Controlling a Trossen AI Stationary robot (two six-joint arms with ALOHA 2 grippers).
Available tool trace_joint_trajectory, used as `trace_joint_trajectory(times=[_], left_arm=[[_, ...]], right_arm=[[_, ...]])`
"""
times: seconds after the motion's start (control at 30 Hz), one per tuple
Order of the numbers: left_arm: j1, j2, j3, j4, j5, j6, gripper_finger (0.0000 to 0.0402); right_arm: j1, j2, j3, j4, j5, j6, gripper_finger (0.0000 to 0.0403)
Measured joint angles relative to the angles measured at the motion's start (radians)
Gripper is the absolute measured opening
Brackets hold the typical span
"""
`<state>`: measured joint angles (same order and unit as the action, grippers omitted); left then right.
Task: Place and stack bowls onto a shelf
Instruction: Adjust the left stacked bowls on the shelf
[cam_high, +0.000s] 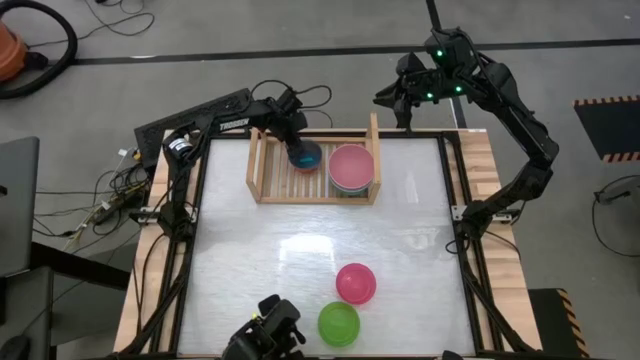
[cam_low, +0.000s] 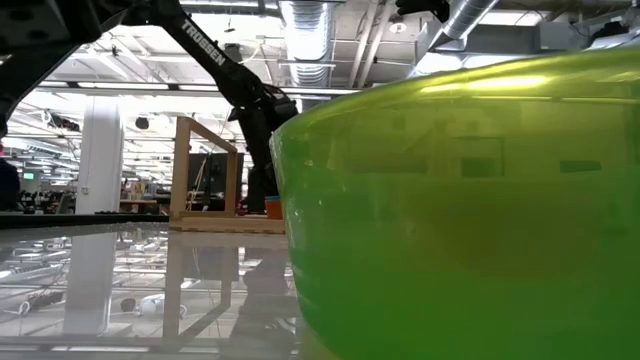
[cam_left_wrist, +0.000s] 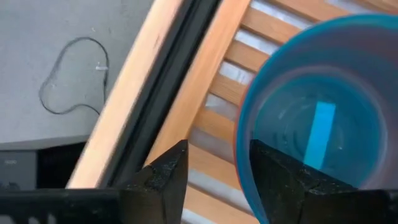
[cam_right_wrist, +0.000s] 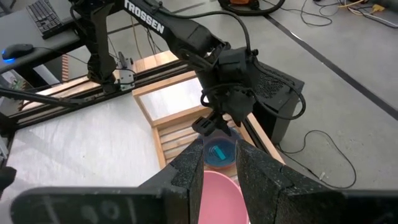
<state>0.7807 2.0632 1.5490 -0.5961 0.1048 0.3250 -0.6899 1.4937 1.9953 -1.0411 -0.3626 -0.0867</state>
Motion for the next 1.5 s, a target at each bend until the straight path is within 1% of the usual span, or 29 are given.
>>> trace_joint_trajectory(times=[0.1, 0.23, 0.27, 0.37, 0.43, 0.6, 0.73, 0.97, 1.03, 1.23, 1.37, 1.47, 1.5], left_arm=[[-0.003, 0.0, 0.0, 0.013, -0.008, 0.011, 0.0119], [-0.004, 0.0, 0.0, 0.014, 0.028, 0.005, 0.0028], [-0.006, 0.0, 0.0, 0.017, 0.032, 0.004, 0.0015], [-0.017, 0.0, 0.0, 0.061, 0.022, 0.001, 0.0009], [-0.024, 0.0, 0.001, 0.102, 0.014, -0.026, 0.0004], [-0.042, 0.0, 0.001, 0.199, 0.029, -0.097, 0.0002], [-0.058, 0.0, 0.001, 0.269, 0.03, -0.101, 0.0001], [-0.074, 0.0, 0.001, 0.276, 0.029, -0.079, 0.0002], [-0.075, 0.0, 0.001, 0.275, 0.032, -0.063, 0.0009], [-0.072, 0.0, 0.001, 0.274, 0.11, -0.066, 0.0067], [-0.073, 0.0, 0.001, 0.285, 0.112, -0.069, 0.0109], [-0.073, 0.0, 0.008, 0.306, 0.096, -0.083, 0.0137], [-0.072, 0.001, 0.02, 0.3, 0.077, -0.093, 0.0146]], right_arm=[[0.0, 0.0, 0.0, 0.0, 0.0, 0.0, 0.0119], [0.0, 0.0, 0.0, 0.0, 0.001, 0.0, 0.0119], [0.0, 0.0, 0.0, 0.0, 0.001, 0.0, 0.0119], [0.0, 0.0, 0.0, 0.0, 0.002, 0.0, 0.0119], [0.0, 0.0, 0.0, 0.0, 0.002, 0.0, 0.0119], [0.0, 0.0, 0.0, 0.0, 0.002, 0.0, 0.0119], [0.0, 0.0, 0.0, 0.0, 0.002, 0.0, 0.0119], [0.0, 0.0, 0.0, 0.0, 0.002, 0.0, 0.0119], [0.0, 0.0, 0.0, 0.0, 0.002, 0.0, 0.0119], [0.0, 0.0, 0.0, 0.0, 0.002, 0.0, 0.0119], [0.0, 0.0, 0.0, 0.0, 0.002, 0.001, 0.0119], [0.0, 0.0, 0.0, 0.0, 0.002, 0.004, 0.0119], [0.0, 0.0, 0.0, 0.0, 0.002, 0.008, 0.0119]])
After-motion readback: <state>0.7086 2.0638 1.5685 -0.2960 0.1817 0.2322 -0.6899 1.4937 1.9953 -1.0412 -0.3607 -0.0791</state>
